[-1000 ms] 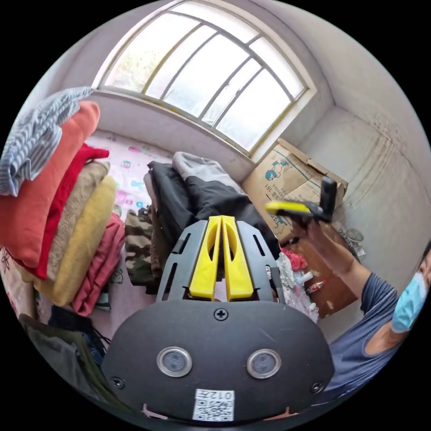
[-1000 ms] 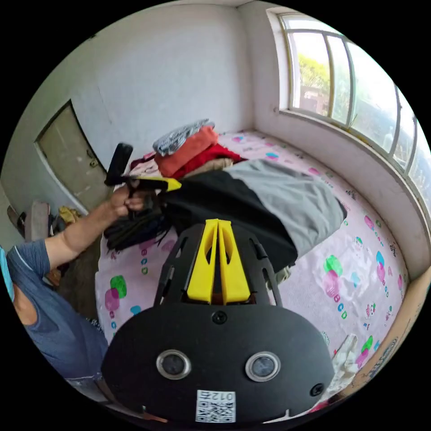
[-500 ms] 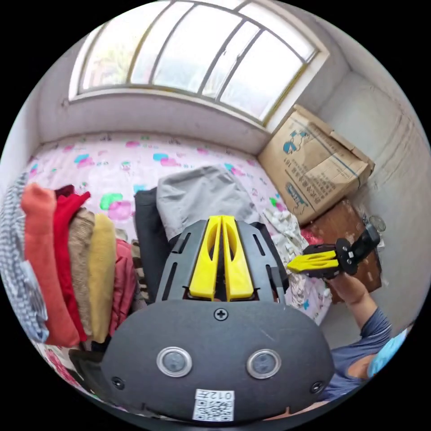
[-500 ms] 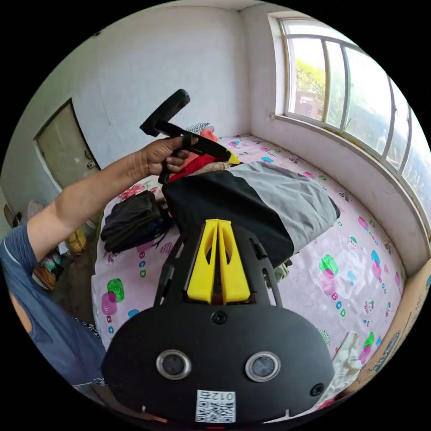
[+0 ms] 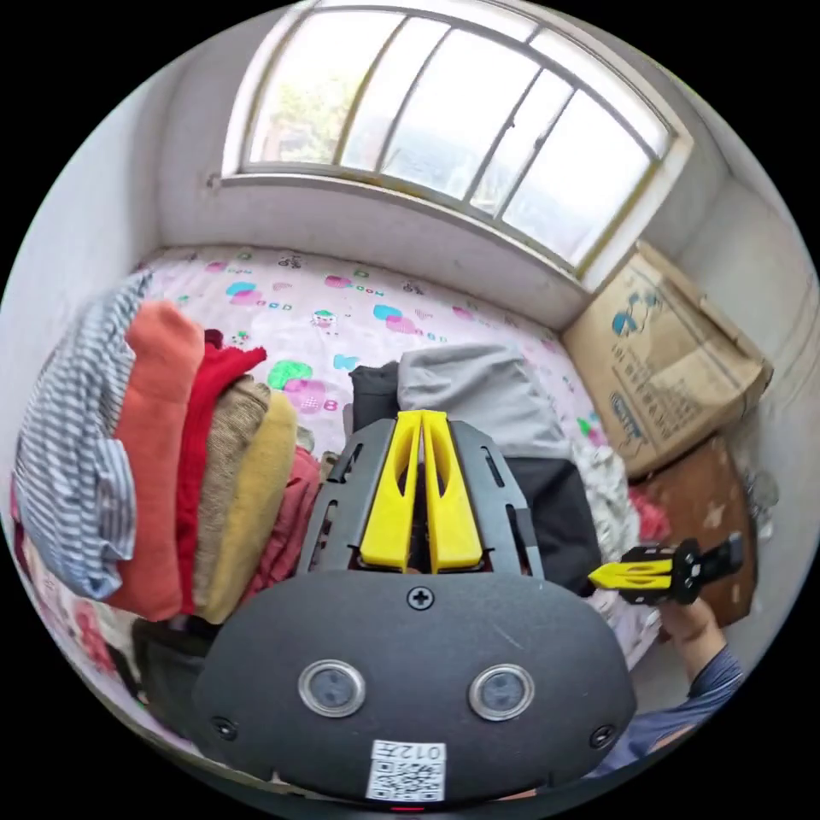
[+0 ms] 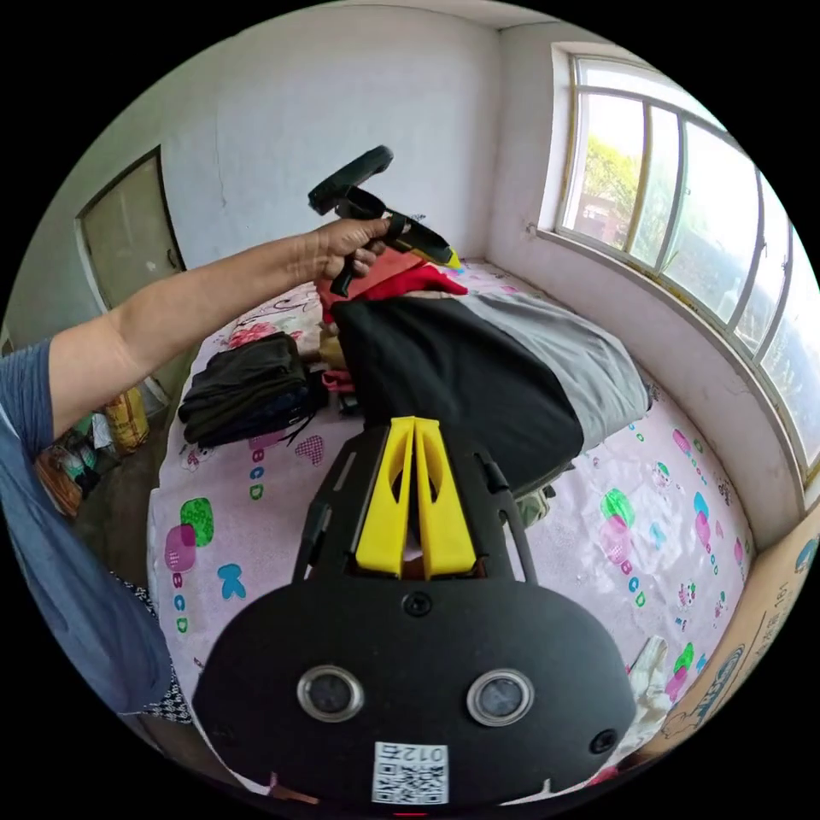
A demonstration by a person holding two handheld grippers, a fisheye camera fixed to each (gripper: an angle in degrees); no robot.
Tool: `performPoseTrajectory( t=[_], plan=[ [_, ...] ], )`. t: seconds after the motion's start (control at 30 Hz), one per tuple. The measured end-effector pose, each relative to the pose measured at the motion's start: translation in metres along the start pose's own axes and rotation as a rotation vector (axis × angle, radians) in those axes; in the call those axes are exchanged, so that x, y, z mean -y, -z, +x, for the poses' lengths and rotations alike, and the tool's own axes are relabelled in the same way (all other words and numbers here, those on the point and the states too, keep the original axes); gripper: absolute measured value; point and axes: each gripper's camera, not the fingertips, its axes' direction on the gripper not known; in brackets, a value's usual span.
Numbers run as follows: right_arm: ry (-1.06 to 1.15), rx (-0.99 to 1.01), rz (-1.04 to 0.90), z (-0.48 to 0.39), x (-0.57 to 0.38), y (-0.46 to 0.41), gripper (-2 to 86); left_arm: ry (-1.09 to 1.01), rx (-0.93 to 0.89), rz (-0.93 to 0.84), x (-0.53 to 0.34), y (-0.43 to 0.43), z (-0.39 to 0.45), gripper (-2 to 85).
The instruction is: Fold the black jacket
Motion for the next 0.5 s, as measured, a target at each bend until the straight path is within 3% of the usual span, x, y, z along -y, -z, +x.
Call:
performPoseTrajectory(
  t=[0.1,0.17,0.37,0.5],
  plan=[
    [-0.079,-0.008,0.013,-0.011,-0.033,0.036,0.0,-0.189,0.261,-0.26,-0.013,-0.026,0.018,0.4],
    [-0.115,0.044,0.082,-0.04,-0.082,0.08,0.0,-0.199,0.383,-0.166,-0.041,-0.01,0.016,0.4],
    [-0.46,0.046,0.047,-0.119,-0.261,0.156,0.0,-0.327,-0.107,0.108,-0.178,0.023,0.022,0.4],
    [-0.739,-0.008,-0.043,-0.151,-0.375,0.202,-0.1,-0.327,-0.453,0.083,-0.275,-0.024,0.032,0.4]
  ],
)
